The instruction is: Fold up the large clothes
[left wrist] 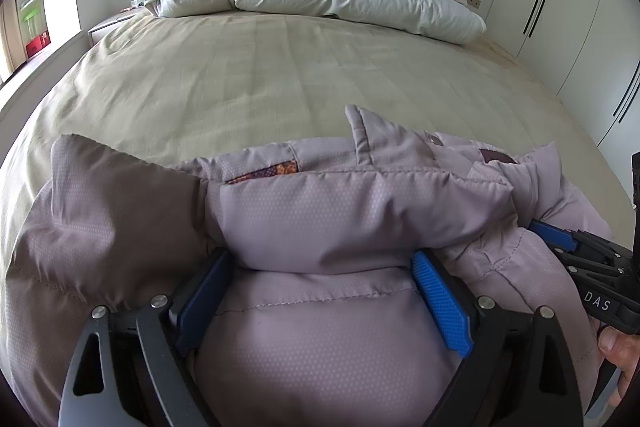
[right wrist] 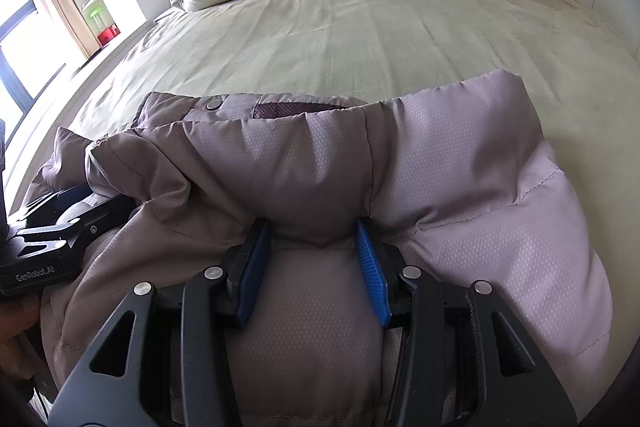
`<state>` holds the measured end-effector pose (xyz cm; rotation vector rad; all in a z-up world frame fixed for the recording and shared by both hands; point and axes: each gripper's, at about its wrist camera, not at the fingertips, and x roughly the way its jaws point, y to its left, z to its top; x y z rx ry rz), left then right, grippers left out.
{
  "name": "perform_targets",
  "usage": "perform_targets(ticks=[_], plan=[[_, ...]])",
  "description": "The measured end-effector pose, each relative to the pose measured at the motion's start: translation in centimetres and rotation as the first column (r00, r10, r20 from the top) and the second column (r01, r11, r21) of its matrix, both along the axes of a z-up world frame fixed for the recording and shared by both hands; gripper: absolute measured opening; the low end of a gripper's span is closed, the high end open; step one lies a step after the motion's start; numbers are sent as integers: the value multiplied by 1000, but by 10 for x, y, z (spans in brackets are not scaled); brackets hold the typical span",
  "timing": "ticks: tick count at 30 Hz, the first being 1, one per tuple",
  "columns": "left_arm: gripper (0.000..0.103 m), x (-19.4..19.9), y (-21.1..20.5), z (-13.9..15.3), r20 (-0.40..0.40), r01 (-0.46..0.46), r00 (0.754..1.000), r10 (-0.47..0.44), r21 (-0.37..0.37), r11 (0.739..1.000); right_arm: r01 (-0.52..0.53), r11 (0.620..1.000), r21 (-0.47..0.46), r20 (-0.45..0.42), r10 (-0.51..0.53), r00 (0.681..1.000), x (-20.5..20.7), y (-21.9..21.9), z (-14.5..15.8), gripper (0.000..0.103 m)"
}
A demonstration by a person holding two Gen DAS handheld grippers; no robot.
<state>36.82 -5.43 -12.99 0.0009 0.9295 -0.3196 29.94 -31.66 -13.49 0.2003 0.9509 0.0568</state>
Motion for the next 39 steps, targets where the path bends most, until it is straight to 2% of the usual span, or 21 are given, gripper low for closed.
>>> perform_targets(ticks=[10,15,18,23,25,27,28,33,36,39], plan=[[94,-1,0,0,5,-2,1000,2,-1,1000,5,1000,-5,14,-4,1000,1,2,0,42],[92,-13,10,22,-25,-10,1000,9,-15,1000,-4,1000,-18,9,4,1000,-1,4,8,44],[90,-43,21,50,18,-22,1000,22,-7,1000,-1,1000,-14,12,1,1000,-13,3,28,44],[89,-88,48,80,84,-68,994,67,11,998,-95,995,25,140,90,986,-69,27,80,44],[89,-102,50,77,89,-60,994,55,51,997,-141,990,2,140,139,980,-84,44,90,44],[90,-109,48,63,56,-42,998,37,91,995,-169,985,-31,105,172,980,-90,61,86,44],[90,-110,50,54,30,-37,999,35,92,995,-171,984,-50,86,174,981,-92,68,81,44],[92,-113,50,37,13,-33,999,32,112,993,-162,978,-133,25,167,986,-92,84,52,44],[97,-107,46,29,0,-24,1000,24,148,989,-160,975,-156,12,164,986,-89,88,42,45],[103,-99,50,18,-19,-26,999,29,140,990,-157,975,-154,12,161,987,-88,90,31,45]])
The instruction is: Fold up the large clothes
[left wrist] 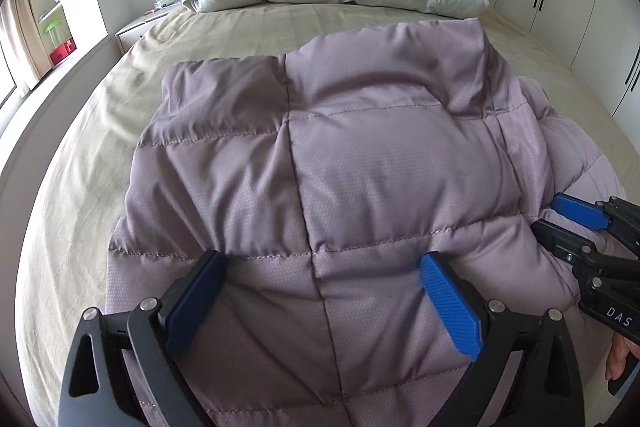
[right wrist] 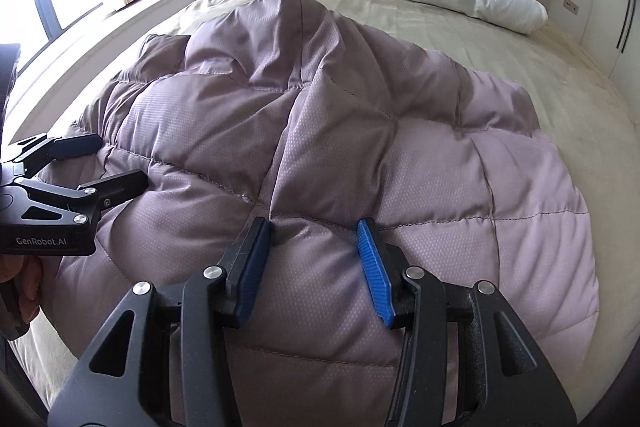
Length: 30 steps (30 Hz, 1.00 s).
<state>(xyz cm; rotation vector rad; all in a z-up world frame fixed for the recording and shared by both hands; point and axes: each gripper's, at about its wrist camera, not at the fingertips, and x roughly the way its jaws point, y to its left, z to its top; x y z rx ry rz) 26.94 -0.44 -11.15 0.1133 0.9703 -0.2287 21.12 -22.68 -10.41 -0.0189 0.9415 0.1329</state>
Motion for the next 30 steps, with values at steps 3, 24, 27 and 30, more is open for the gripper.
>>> perform_targets(ticks=[3,24,27,30], plan=[[103,4,3,-6,-7,7,1000,-7,-11,1000,-4,1000,-1,7,4,1000,-2,0,-8,45],[88,8,12,66,125,-6,992,25,-149,989,5,991,136,140,-24,990,-7,-22,41,45],[88,34,-16,88,175,55,984,-34,-116,992,42,995,89,141,-55,989,19,-32,54,45],[88,65,-50,85,175,100,980,-90,-51,994,132,991,24,118,-134,984,47,-54,51,45]])
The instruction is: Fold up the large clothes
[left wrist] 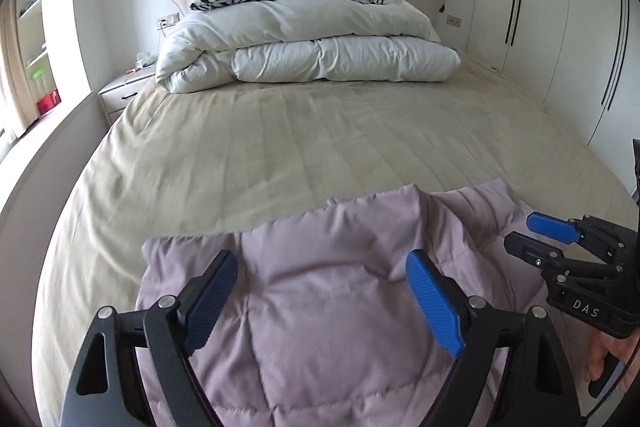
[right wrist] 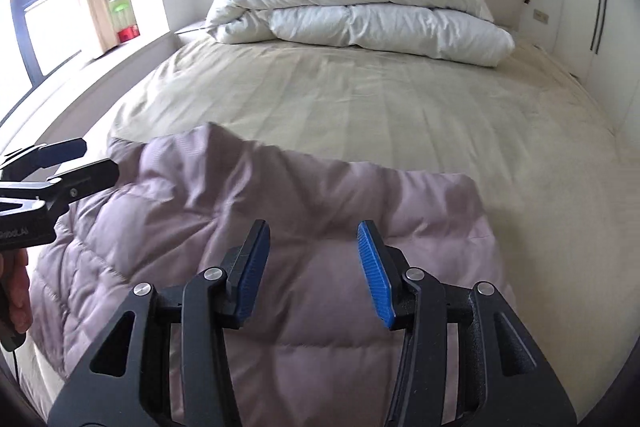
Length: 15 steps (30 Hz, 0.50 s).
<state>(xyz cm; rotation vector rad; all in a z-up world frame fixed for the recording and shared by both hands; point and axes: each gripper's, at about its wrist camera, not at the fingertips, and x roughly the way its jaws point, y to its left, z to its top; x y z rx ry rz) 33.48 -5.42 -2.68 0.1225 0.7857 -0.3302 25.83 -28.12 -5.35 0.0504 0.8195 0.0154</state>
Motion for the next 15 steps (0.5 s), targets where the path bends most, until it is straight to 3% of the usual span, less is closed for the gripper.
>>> perform_targets(ticks=[3,6,11,15], plan=[[88,33,-28,-24,-46,10,999,-7,69,998,89,995,49,-65,-86,994,20,-36,-12,45],[88,60,-42,-59,-113,4,994,12,140,990,130,991,40,-138,-123,983,34,-66,-39,45],[99,79,-44,-88,-172,-5,985,31,152,988,162,976,147,-160,-138,977,44,-103,-65,49],[102,83,-41,-103,-192,-17,981,41,124,992,140,983,122,-166,-119,979,49,-106,-80,51]])
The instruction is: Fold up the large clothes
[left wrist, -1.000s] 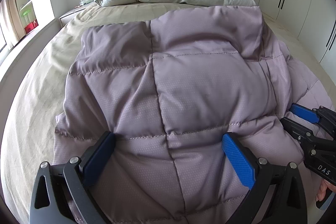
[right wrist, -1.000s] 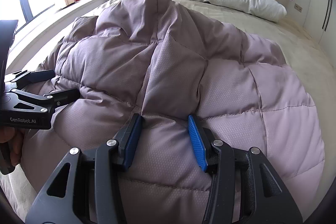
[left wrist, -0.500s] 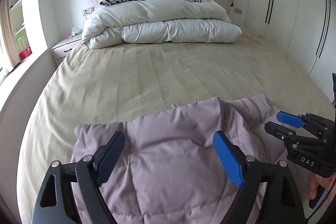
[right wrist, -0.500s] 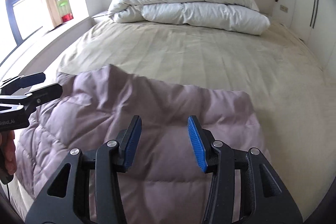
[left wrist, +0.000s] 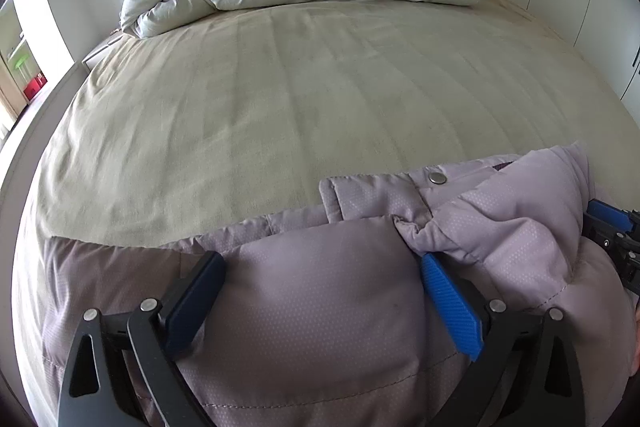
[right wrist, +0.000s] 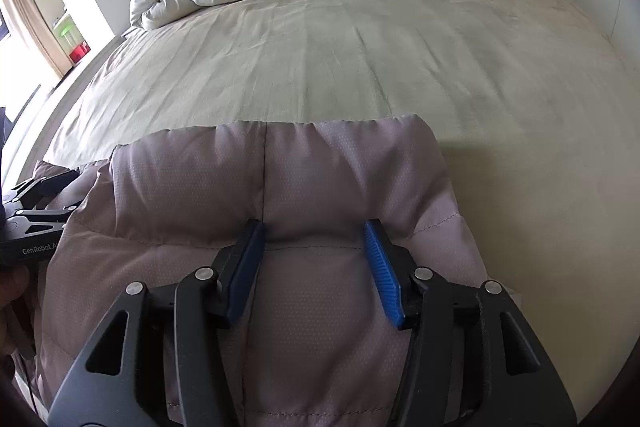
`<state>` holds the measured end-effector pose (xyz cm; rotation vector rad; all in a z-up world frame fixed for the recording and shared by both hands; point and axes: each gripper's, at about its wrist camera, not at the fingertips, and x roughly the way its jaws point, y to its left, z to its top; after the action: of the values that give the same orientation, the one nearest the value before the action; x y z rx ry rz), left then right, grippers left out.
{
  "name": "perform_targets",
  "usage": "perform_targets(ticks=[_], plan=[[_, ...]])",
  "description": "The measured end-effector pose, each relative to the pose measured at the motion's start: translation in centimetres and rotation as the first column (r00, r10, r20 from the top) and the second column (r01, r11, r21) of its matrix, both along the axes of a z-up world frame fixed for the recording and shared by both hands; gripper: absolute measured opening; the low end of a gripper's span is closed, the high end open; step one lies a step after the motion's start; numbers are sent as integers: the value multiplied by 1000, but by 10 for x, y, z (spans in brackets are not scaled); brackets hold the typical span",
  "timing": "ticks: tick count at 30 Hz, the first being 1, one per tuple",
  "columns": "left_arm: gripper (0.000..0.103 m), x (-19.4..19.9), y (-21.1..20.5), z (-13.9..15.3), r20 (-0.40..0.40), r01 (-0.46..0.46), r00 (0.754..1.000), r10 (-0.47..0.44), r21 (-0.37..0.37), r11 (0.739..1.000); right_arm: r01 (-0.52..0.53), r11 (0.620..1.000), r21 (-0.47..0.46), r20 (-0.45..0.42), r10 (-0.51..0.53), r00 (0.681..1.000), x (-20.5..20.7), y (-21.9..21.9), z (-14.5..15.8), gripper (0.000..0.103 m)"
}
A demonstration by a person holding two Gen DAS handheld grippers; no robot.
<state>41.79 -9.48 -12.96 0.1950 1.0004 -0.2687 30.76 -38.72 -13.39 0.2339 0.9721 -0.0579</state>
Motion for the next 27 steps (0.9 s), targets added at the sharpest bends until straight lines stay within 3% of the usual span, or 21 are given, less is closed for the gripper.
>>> perform_targets(ticks=[6,11,14,17,20,22,25,27], plan=[[102,-1,2,-7,1,-10,1000,10,-26,1000,8,996,86,22,-10,1000,0,-9,-13,52],[100,-11,11,8,-23,-29,999,28,-46,999,7,997,75,34,-9,999,-2,-6,-12,52],[95,-45,33,37,10,-25,1000,25,-66,998,9,997,74,42,-12,999,-19,-6,7,52],[96,-92,66,59,70,-50,996,56,-81,995,-37,995,96,152,22,988,-62,5,42,53],[96,-131,89,56,57,-72,995,77,-88,993,-112,991,72,202,95,975,-103,35,69,53],[96,-149,94,46,65,-82,994,85,-52,995,-160,987,31,201,151,968,-123,61,74,53],[99,-161,99,32,78,-83,993,86,-40,996,-217,974,-61,141,224,964,-135,97,61,53],[101,-158,100,27,69,-84,994,86,-34,996,-201,975,-91,129,212,969,-136,108,50,56]])
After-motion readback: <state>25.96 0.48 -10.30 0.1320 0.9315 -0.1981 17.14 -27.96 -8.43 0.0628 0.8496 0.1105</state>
